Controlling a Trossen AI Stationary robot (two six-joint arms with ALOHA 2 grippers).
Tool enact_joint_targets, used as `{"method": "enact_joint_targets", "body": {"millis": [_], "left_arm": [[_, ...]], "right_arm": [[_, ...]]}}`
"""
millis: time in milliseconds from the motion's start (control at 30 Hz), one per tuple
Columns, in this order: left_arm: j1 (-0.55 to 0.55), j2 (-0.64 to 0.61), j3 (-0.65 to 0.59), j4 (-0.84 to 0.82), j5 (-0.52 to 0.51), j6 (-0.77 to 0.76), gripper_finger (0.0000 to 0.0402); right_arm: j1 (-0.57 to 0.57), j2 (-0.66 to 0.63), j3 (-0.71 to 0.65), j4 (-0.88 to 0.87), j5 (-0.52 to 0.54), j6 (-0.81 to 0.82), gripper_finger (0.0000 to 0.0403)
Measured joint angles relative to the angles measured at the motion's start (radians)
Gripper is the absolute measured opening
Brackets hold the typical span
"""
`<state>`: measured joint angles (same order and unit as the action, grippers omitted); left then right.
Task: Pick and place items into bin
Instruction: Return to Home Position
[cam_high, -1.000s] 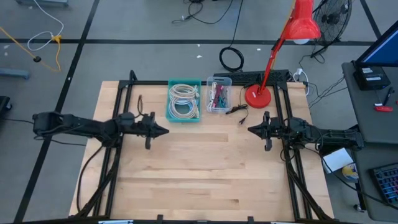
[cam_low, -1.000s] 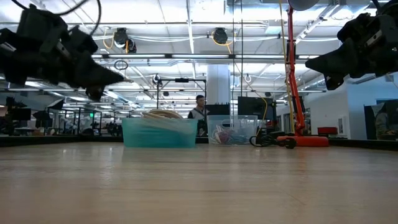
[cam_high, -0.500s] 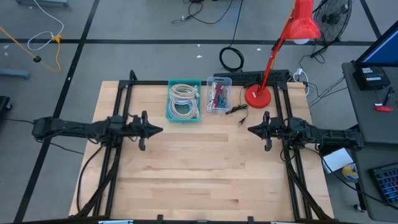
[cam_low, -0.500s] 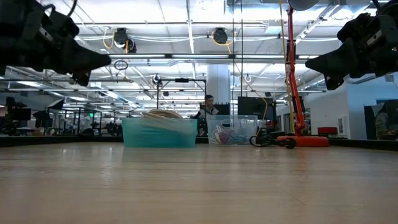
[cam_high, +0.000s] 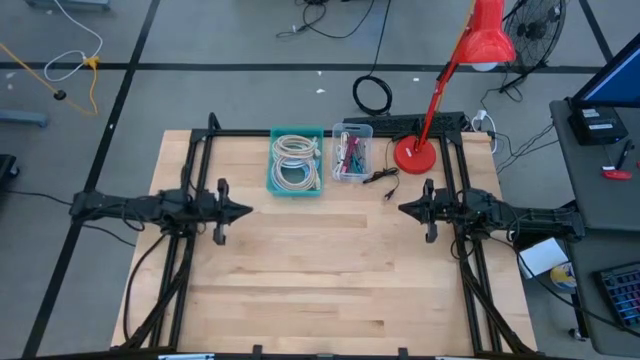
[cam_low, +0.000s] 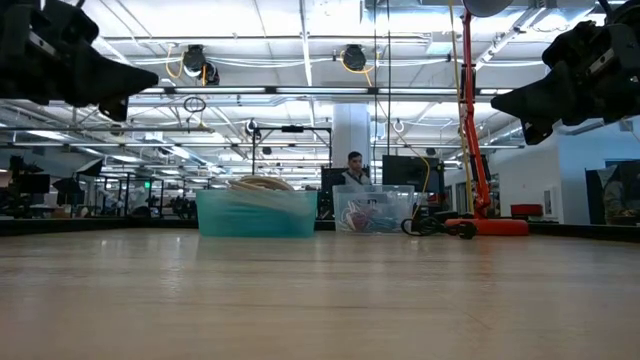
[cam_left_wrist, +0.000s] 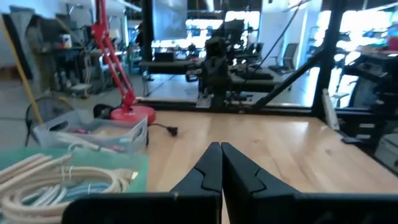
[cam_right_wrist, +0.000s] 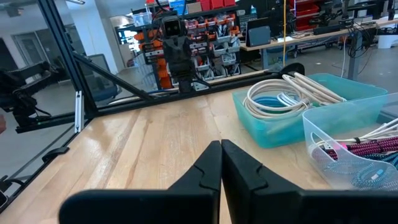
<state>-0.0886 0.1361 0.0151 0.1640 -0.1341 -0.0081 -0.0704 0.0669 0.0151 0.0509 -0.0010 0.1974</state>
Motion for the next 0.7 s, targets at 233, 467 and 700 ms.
{"method": "enact_joint_targets", "body": {"millis": [233, 467, 700], "left_arm": [[-0.039, -0.135, 0.003, -0.131, -0.009, 0.004, 0.0], [-0.052, -0.132, 0.004, -0.133, -0.039, -0.002, 0.0], [-0.052, -0.13, 0.004, -0.133, -0.05, 0.0, 0.0006]], "right_arm": [[0.0, 0.0, 0.0, 0.0, 0.0, 0.0, 0.0], [0.0, 0.0, 0.0, -0.001, 0.0, 0.0, 0.0], [0.0, 0.0, 0.0, -0.001, 0.0, 0.0, 0.0]]}}
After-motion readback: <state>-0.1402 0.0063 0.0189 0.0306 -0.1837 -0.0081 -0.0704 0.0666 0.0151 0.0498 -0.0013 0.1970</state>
